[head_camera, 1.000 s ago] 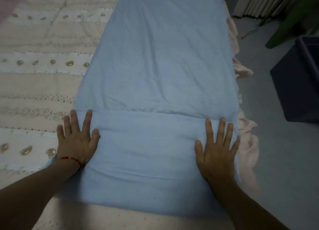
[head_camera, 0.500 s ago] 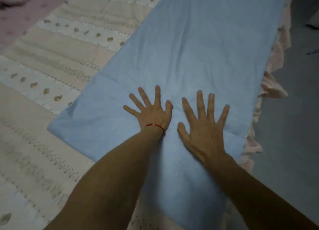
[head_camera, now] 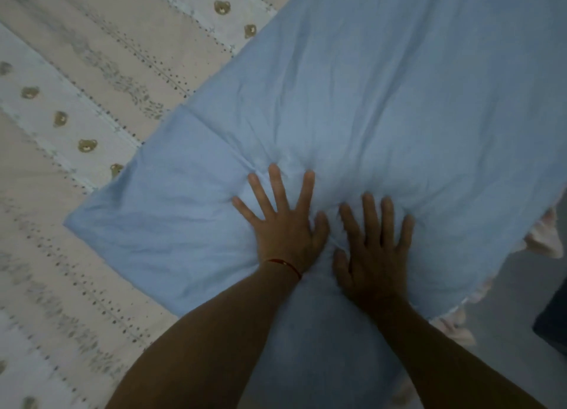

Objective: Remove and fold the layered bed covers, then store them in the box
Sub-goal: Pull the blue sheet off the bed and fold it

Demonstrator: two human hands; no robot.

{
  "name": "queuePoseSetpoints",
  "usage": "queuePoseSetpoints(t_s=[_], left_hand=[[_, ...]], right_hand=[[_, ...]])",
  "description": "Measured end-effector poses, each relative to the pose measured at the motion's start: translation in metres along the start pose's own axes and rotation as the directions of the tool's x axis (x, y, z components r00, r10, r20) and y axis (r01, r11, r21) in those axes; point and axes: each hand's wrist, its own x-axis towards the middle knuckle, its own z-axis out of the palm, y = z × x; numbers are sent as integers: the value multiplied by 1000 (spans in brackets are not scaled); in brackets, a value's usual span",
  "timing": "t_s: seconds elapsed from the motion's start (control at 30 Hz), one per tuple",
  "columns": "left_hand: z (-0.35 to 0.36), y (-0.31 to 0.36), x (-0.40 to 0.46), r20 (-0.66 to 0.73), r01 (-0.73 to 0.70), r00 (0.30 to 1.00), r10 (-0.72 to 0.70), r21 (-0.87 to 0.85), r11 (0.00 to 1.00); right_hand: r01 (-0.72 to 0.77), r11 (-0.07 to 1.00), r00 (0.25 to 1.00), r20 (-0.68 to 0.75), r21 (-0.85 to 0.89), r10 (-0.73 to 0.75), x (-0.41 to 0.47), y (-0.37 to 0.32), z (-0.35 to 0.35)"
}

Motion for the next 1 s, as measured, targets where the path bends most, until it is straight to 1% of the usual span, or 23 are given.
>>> queuePoseSetpoints(t_s=[0.17, 0.23, 0.33, 0.43, 0.53, 0.63, 0.73, 0.8, 0.87, 0.97, 1.0], left_hand=[[-3, -1, 1, 54, 17, 998, -17, 10, 1000], [-1, -2, 1, 56, 20, 998, -21, 20, 1000], [-5, 0, 4, 68, 33, 997, -37, 45, 998], [-1, 0, 2, 60, 20, 998, -25, 79, 997], [-5, 2, 7, 66, 24, 997, -30, 95, 995], [-5, 4, 5, 70, 53, 995, -65, 159, 986], [-8, 5, 7, 106, 72, 990, -91, 166, 983], [-12, 10, 2, 120, 104, 984, -130, 205, 973], [-16, 11, 8, 147, 115, 978, -147, 204, 972], [-16, 12, 4, 153, 140, 972, -178, 229, 963], [-18, 13, 2, 162, 150, 969, -186, 212, 966]], right_hand=[[-16, 1000, 998, 64, 2, 16, 1, -2, 5], [-18, 999, 997, 79, 37, 15, 2, -2, 6], [-15, 999, 995, 99, 32, 12, 3, 1, 7], [-12, 996, 994, 105, 89, 3, 2, 0, 9], [-30, 996, 993, 116, 84, 21, -2, 2, 11], [1, 994, 989, 147, 109, -17, -2, 3, 11], [5, 990, 981, 191, 140, -32, 1, 6, 9], [43, 988, 980, 184, 150, -71, 0, 7, 6], [16, 984, 982, 181, 177, -48, 1, 9, 5], [54, 981, 984, 154, 186, -84, 2, 6, 2], [56, 981, 986, 145, 187, -83, 0, 8, 2]])
